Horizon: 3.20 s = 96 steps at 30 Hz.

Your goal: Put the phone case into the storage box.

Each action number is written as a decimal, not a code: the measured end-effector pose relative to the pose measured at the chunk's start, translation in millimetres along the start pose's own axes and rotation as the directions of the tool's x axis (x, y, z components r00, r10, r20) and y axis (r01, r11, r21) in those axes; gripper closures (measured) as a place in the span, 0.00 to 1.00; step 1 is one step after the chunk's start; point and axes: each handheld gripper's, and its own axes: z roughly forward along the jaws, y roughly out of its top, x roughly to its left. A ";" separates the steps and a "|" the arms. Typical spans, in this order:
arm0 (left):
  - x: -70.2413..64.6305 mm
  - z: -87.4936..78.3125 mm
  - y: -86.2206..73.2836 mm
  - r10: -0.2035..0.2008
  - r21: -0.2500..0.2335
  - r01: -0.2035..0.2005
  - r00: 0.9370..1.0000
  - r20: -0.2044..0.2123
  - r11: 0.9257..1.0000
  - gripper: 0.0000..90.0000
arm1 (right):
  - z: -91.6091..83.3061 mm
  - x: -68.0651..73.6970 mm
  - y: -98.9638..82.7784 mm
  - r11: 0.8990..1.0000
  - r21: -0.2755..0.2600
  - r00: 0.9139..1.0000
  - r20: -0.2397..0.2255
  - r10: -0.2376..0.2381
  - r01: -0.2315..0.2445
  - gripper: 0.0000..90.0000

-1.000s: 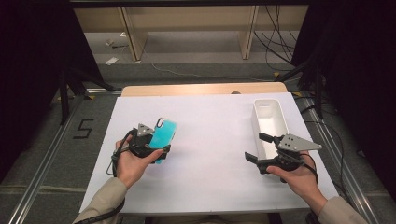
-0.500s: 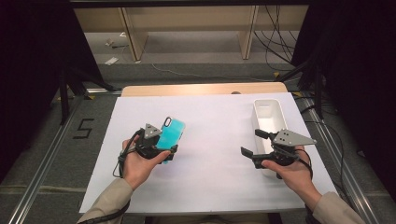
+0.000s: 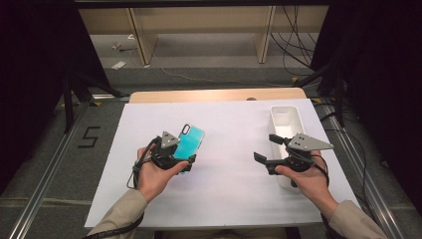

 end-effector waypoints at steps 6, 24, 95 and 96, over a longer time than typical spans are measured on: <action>-3.3 0.7 2.7 0.005 -0.008 -0.005 1.000 0.003 1.000 0.19 | 3.7 -1.4 2.0 1.000 -0.001 1.000 0.001 0.003 -0.003 0.17; -14.3 5.4 6.5 0.028 -0.011 -0.027 0.999 0.024 1.000 0.19 | 11.6 2.1 9.7 1.000 -0.015 1.000 -0.002 0.024 -0.024 0.17; -69.2 21.5 18.8 0.138 -0.034 -0.134 0.982 0.126 0.990 0.19 | 76.7 14.9 31.1 0.999 0.026 0.998 -0.032 0.049 -0.048 0.19; -69.7 21.7 19.0 0.141 -0.034 -0.138 0.982 0.125 0.990 0.19 | 76.7 14.9 31.1 0.999 0.026 0.998 -0.032 0.049 -0.048 0.19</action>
